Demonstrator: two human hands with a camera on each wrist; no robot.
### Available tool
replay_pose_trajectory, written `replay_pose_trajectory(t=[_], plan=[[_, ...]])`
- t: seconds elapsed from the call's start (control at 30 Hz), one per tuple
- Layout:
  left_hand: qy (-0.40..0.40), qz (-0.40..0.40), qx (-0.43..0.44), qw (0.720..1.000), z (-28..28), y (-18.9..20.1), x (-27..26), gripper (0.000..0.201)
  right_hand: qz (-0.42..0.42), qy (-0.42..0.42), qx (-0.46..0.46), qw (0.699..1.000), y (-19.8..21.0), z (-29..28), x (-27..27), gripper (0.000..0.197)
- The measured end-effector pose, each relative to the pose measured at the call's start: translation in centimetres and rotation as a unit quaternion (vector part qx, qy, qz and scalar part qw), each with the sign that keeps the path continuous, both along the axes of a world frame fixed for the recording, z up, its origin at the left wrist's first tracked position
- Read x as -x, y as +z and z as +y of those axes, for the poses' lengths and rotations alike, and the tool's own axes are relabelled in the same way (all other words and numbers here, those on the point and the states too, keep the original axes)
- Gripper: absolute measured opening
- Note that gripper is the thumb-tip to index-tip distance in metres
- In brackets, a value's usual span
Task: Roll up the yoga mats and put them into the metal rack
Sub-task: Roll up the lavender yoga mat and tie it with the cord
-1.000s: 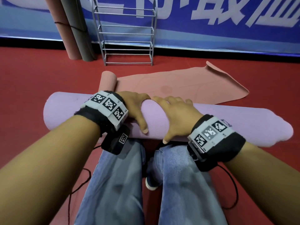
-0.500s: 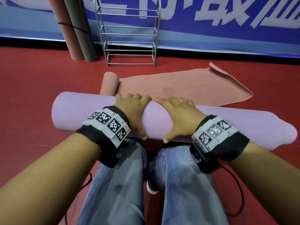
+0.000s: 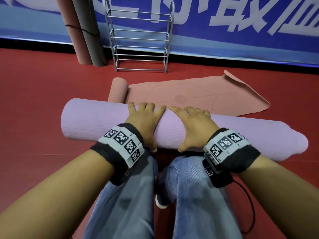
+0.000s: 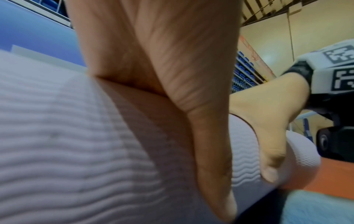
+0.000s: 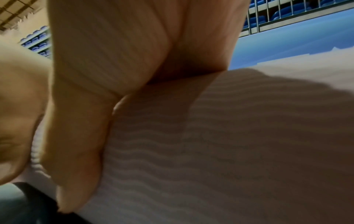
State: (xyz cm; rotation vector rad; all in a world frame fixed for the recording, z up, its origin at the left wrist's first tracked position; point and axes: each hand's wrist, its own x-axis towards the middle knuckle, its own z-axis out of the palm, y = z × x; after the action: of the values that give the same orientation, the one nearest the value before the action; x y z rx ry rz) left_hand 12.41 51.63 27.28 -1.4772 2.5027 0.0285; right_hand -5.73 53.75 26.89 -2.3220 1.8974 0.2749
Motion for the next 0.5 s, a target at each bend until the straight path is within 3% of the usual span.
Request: replay_pose_trajectory(t=[0.17, 0.33, 0.5], plan=[[0.007, 0.032, -0.014, 0.999, -0.2, 1.2, 0.1, 0.108, -0.017, -0.001, -0.030, 0.999, 1.2, -0.9, 0.0, 0.131], [0.008, 0.045, -0.027, 0.999, 0.6, 2.8, -0.3, 0.104, -0.028, 0.011, -0.039, 0.999, 2.9, -0.5, 0.2, 0.125], [-0.008, 0.045, -0.080, 0.996, 0.9, 6.6, -0.3, 0.097, -0.110, 0.019, -0.115, 0.987, 6.2, 0.1, 1.2, 0.122]])
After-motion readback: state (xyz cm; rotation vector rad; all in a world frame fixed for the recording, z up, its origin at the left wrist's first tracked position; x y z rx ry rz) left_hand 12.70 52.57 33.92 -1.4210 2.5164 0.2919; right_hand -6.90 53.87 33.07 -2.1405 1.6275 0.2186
